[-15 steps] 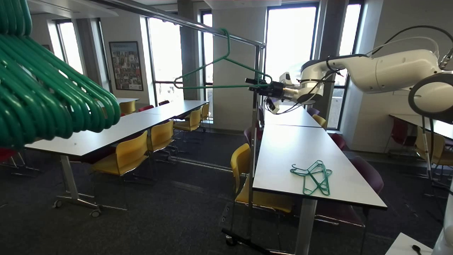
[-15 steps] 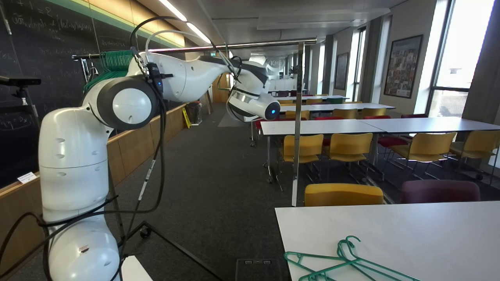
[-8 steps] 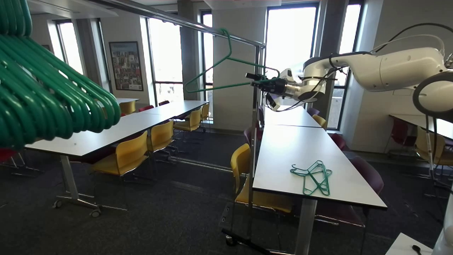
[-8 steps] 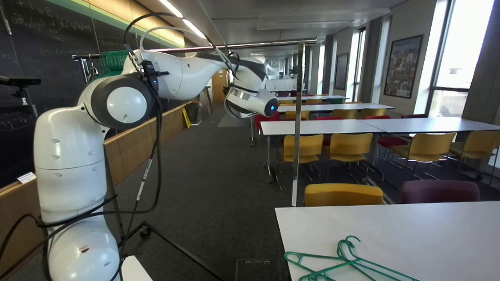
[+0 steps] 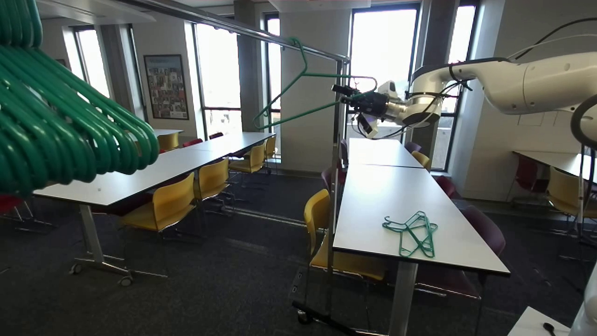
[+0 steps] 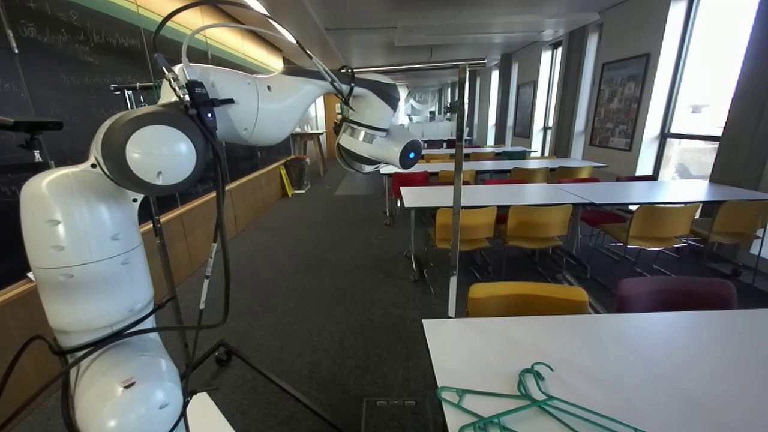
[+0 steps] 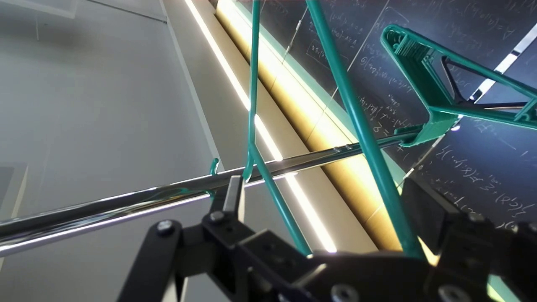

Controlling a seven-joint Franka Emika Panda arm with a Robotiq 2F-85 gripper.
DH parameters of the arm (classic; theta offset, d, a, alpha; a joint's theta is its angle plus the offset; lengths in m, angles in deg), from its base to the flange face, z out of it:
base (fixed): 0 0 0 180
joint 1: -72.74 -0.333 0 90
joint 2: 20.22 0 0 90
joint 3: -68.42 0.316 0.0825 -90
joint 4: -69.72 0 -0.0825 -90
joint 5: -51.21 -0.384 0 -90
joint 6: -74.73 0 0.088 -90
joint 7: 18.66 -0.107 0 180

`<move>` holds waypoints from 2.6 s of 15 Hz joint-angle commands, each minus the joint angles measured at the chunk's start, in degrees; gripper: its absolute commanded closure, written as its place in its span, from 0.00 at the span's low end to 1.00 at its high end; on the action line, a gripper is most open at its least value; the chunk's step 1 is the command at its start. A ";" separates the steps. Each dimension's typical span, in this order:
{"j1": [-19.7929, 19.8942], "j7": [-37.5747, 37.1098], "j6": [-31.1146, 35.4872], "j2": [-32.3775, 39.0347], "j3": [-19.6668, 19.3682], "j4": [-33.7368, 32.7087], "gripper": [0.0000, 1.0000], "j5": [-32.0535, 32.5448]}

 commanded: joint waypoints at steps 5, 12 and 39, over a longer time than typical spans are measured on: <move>0.80 -1.15 -0.15 -3.96 -0.56 6.09 0.00 -0.84; 0.94 -1.49 -0.10 -4.37 -0.94 7.78 0.00 -0.88; 2.18 -1.50 -3.08 -6.42 -1.86 10.89 0.57 -1.57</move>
